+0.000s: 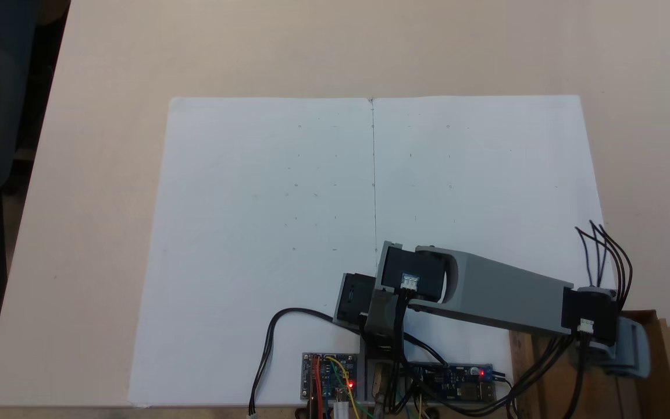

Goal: Grasp a green dice and put it in the bin.

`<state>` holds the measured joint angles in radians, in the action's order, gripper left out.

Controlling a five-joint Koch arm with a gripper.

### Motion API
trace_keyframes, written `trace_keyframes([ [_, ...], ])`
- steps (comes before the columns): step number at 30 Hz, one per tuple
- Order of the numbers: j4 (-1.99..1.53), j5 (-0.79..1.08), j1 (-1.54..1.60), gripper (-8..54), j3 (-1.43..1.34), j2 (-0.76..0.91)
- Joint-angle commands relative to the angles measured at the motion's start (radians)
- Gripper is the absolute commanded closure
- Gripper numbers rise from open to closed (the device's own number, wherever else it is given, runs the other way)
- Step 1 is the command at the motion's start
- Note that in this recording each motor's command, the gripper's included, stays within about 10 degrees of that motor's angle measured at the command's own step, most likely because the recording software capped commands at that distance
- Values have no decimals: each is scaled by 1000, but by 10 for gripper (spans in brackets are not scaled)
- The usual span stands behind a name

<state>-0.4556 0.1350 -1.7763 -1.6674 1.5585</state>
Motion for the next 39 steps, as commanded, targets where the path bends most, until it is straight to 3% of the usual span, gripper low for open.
trace_keyframes([
  [1, -21, 63, -14, 337, 28, 29],
  [5, -14, 63, -14, 139, 26, 29],
  [9, -8, 52, -11, 30, 26, 31],
  [13, 14, 21, -2, 30, 28, 54],
  [22, 83, -282, 104, 32, 110, 167],
  [39, 114, -290, 779, 31, 150, 224],
])
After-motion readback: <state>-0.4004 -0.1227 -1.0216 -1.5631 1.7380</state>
